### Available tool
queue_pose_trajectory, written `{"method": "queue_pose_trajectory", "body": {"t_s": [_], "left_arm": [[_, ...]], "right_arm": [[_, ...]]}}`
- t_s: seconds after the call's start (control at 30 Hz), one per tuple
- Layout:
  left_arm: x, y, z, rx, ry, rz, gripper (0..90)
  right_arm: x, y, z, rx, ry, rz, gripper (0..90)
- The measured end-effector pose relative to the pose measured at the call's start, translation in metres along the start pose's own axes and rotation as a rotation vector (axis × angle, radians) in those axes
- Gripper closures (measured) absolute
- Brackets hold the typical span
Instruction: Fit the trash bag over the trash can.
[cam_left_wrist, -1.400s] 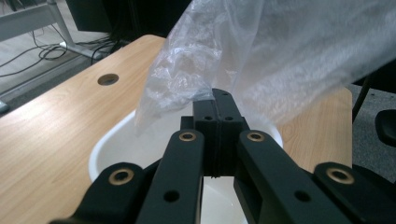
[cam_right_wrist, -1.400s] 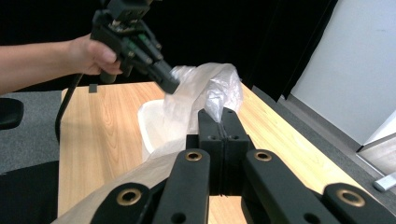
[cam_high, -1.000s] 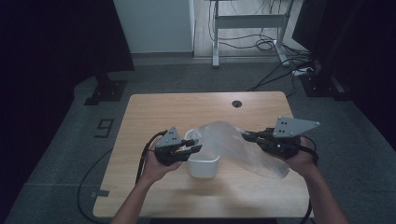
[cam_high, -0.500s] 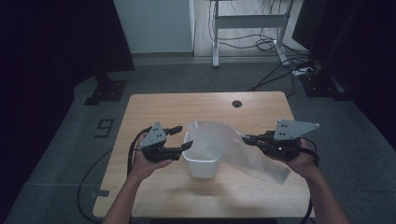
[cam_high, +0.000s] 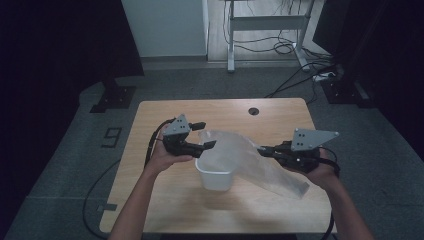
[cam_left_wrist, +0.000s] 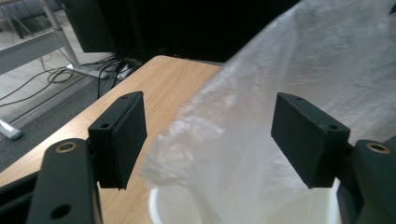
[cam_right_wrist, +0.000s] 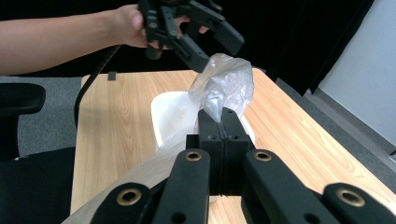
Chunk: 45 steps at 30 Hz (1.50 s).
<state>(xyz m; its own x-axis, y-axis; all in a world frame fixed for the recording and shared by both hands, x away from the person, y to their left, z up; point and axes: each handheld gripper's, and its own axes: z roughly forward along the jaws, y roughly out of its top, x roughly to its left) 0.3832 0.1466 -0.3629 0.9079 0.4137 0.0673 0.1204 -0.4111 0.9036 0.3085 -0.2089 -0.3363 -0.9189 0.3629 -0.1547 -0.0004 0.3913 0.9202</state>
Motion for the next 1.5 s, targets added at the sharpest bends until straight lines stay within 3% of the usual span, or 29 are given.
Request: {"method": "queue_pose_trajectory", "body": {"t_s": [0.27, 0.37, 0.5, 0.57, 0.73, 1.03, 1.3, 1.4, 1.5], "left_arm": [[0.009, -0.003, 0.017, 0.055, -0.079, 0.012, 29.2], [0.005, -0.005, 0.022, 0.076, -0.043, 0.015, 41.7], [0.001, -0.007, 0.022, 0.084, -0.001, 0.003, 66.3], [0.0, -0.007, 0.021, 0.087, 0.001, -0.006, 75.7], [-0.004, -0.004, 0.019, 0.098, 0.021, -0.016, 87.3], [-0.018, -0.012, 0.015, 0.124, 0.005, -0.009, 87.8], [-0.023, -0.019, 0.017, 0.156, -0.005, -0.009, 84.7], [-0.022, -0.024, 0.019, 0.163, -0.011, -0.008, 77.4], [-0.023, -0.025, 0.016, 0.132, 0.017, 0.008, 60.0]], "right_arm": [[-0.002, -0.003, 0.002, 0.003, 0.004, 0.004, 89.1], [-0.002, -0.004, 0.002, 0.002, 0.003, 0.006, 89.1], [-0.002, -0.005, 0.002, 0.003, -0.002, 0.005, 89.1], [-0.002, -0.005, 0.002, 0.005, -0.004, 0.004, 89.1], [-0.002, -0.004, 0.003, 0.005, -0.017, 0.004, 89.1], [-0.007, 0.003, 0.006, 0.005, -0.039, 0.016, 89.1], [-0.013, 0.013, 0.022, 0.024, -0.033, 0.01, 89.1], [-0.014, 0.015, 0.032, 0.042, -0.019, 0.005, 89.1], [-0.014, 0.015, 0.037, 0.055, -0.009, -0.002, 89.1]]}}
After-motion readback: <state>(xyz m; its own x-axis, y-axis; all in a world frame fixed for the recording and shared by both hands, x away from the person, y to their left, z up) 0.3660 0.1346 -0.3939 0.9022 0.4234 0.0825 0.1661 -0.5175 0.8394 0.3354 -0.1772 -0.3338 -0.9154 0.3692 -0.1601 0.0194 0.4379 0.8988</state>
